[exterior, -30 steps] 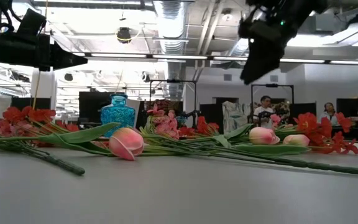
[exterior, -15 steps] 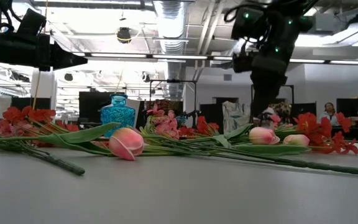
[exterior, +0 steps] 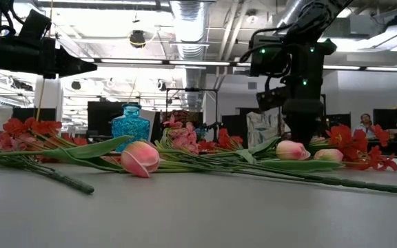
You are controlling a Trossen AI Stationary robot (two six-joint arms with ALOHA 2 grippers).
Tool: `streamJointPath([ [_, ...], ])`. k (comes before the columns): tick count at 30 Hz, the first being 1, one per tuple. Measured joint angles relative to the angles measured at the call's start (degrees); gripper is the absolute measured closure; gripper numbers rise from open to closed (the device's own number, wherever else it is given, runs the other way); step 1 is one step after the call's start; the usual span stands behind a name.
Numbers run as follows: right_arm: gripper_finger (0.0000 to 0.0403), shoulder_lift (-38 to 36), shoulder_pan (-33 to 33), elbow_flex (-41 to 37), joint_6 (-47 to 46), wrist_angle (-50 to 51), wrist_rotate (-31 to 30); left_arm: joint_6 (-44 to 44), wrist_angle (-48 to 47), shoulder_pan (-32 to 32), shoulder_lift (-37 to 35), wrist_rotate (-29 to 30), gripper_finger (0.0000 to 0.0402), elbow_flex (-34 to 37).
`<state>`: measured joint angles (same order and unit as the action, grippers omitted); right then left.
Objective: Sort flowers into vase by color
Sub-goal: Put the right red flower into the blue vase
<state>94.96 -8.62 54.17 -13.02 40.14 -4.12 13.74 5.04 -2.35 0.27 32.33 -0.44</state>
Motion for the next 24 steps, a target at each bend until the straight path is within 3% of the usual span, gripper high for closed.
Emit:
streamJointPath([
  [7, 0.0162, 0.8, 0.0, 0.0, 0.3, 0.4, 0.0, 0.0, 0.0, 0.0, 0.0, 0.0, 0.0401, 0.0],
  [19, 0.0355, 0.8, 0.0, 0.0, 3.0, 1.9, 1.5, 0.0, 0.0, 0.0, 0.0, 0.0, 0.0401, 0.0],
  [24, 0.0368, 0.8, 0.0, 2.9, 3.1, 7.7, 1.5, 0.0, 0.0, 0.0, 0.0, 0.0, 0.0401, 0.0],
])
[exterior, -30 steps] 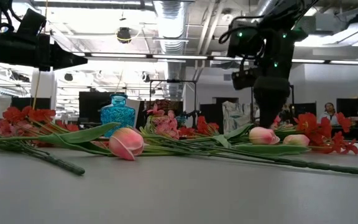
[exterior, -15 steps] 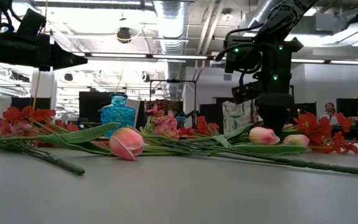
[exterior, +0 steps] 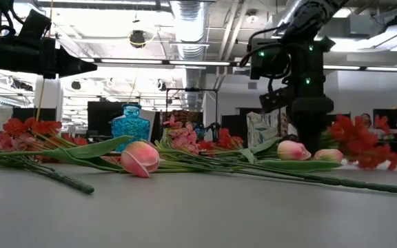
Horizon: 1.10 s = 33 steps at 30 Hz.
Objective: Sort flowers into vase by color
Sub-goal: Put the right red flower into the blue vase
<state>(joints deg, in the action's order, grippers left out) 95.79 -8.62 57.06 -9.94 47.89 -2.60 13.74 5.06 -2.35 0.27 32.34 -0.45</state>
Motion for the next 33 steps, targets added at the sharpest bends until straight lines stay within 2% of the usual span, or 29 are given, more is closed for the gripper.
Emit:
streamJointPath([
  [7, 0.0343, 0.0, 0.0, 7.7, 2.5, 12.6, -0.2, 0.0, 0.0, 0.0, 0.0, 0.0, 0.0401, 0.0],
  [11, 0.0347, 0.0, 0.0, 12.9, 5.1, 20.4, -0.5, 0.0, 0.0, 0.0, 0.0, 0.0, 0.0401, 0.0],
  [18, 0.0363, 0.0, 0.0, 22.0, 6.0, 30.3, -12.4, 0.0, 0.0, 0.0, 0.0, 0.0, 0.0401, 0.0],
  [24, 0.0354, 0.0, 0.0, 26.5, 16.0, 26.1, -19.4, 0.0, 2.3, 0.0, 0.0, -3.0, 0.0401, 0.0],
  [28, 0.0354, 0.0, 0.6, 27.0, 27.8, 19.1, -22.0, -2.1, 3.9, 0.0, 0.0, -8.1, 0.0401, -0.4],
  [33, 0.0354, 0.0, 1.7, 27.0, 45.8, 11.7, -23.5, -7.7, 8.3, 0.0, 0.0, -10.5, 0.0401, -1.0],
])
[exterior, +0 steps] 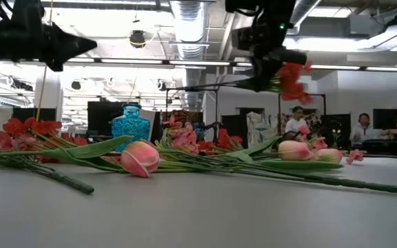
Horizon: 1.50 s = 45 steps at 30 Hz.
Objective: Sort flowers into vase by color
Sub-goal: Put the right red flower into the blue vase
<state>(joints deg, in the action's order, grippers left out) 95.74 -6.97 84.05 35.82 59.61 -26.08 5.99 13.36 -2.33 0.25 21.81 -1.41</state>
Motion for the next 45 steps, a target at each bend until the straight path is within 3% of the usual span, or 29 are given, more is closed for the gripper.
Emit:
streamJointPath([
  [4, 0.0354, 0.0, 1.5, 0.0, 12.2, -6.1, -3.2, -5.9, 1.6, 0.0, 0.0, -1.1, 0.0387, 0.0],
  [9, 0.0354, 0.0, 3.4, 0.0, 25.3, -15.8, -8.7, -13.7, 1.7, 0.0, 0.7, -1.1, 0.0342, 0.0],
  [18, 0.0354, 0.0, 5.9, 0.0, 43.1, -36.4, -9.7, -25.5, 9.1, 0.0, 7.1, -1.2, 0.0274, -0.2],
  [26, 0.0354, 0.0, 7.4, 0.0, 50.1, -42.5, -8.4, -32.2, 16.1, 0.0, 18.3, -5.1, 0.0266, -2.8],
  [36, 0.0354, 0.0, 7.9, 0.0, 50.3, -42.5, -8.3, -32.7, 16.0, 0.0, 38.2, -12.3, 0.0266, -15.2],
  [45, 0.0354, 0.0, 8.9, 0.0, 50.4, -42.5, -8.2, -28.1, 4.5, -0.4, 50.9, -13.4, 0.0266, -30.6],
])
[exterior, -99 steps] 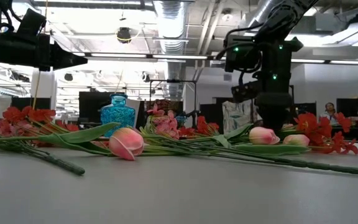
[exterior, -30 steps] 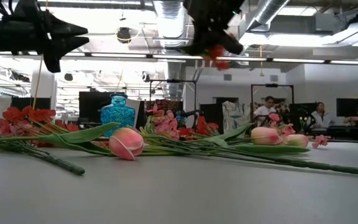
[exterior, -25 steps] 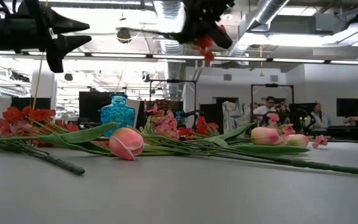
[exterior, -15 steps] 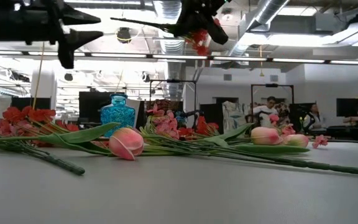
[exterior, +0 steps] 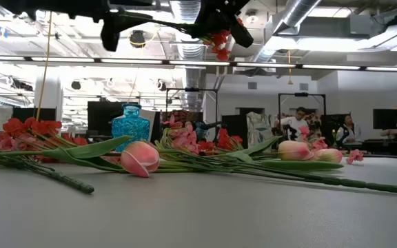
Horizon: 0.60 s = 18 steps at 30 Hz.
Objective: Sort flowers into vase by color
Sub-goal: Put the right red flower into the blue vase
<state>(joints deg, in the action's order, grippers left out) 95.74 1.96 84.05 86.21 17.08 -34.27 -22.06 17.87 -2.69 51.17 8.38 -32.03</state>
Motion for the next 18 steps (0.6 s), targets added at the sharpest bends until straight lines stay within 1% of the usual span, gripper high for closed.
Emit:
streamJointPath([
  [5, 0.0354, 0.0, 0.6, 0.0, 0.0, 0.0, 0.1, 0.2, -5.9, -1.6, 6.4, -0.2, 0.0266, -6.9],
  [9, 0.0354, 0.0, 0.7, 0.0, -0.1, 0.0, 0.1, 0.1, -8.1, -3.2, 10.6, -3.3, 0.0266, -10.7],
  [12, 0.0354, 0.0, 0.7, 0.0, -0.2, 0.0, 0.1, -0.1, -8.2, -4.1, 12.8, -5.5, 0.0266, -12.7],
  [16, 0.0354, 0.0, 0.7, 0.0, -0.2, 0.0, 0.1, -0.1, -8.3, -5.2, 15.0, -5.7, 0.0266, -14.0],
  [18, 0.0354, 0.0, 0.7, 0.0, -0.2, 0.0, 0.1, -0.3, -8.2, -5.8, 15.8, -6.8, 0.0266, -14.1],
])
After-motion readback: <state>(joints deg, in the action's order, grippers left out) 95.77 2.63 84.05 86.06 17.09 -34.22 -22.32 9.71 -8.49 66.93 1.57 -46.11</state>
